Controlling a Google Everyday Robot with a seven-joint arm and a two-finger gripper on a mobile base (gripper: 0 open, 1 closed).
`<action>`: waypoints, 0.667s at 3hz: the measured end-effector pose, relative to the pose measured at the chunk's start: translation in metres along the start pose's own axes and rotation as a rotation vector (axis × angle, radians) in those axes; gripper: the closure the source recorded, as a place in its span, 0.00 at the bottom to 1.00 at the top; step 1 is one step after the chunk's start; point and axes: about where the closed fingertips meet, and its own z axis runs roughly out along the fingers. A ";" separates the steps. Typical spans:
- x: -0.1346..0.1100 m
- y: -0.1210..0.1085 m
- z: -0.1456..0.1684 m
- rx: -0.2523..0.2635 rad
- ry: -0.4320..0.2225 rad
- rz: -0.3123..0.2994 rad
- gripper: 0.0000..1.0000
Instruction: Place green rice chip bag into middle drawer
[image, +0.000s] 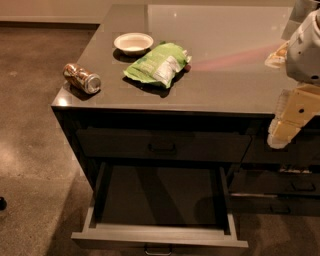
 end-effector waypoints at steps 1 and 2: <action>-0.001 0.000 0.000 0.001 0.002 -0.004 0.00; -0.017 -0.009 0.011 0.018 0.051 -0.128 0.00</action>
Offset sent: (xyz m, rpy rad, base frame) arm 0.0380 0.0339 -0.0157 -0.2155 -0.0278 0.2544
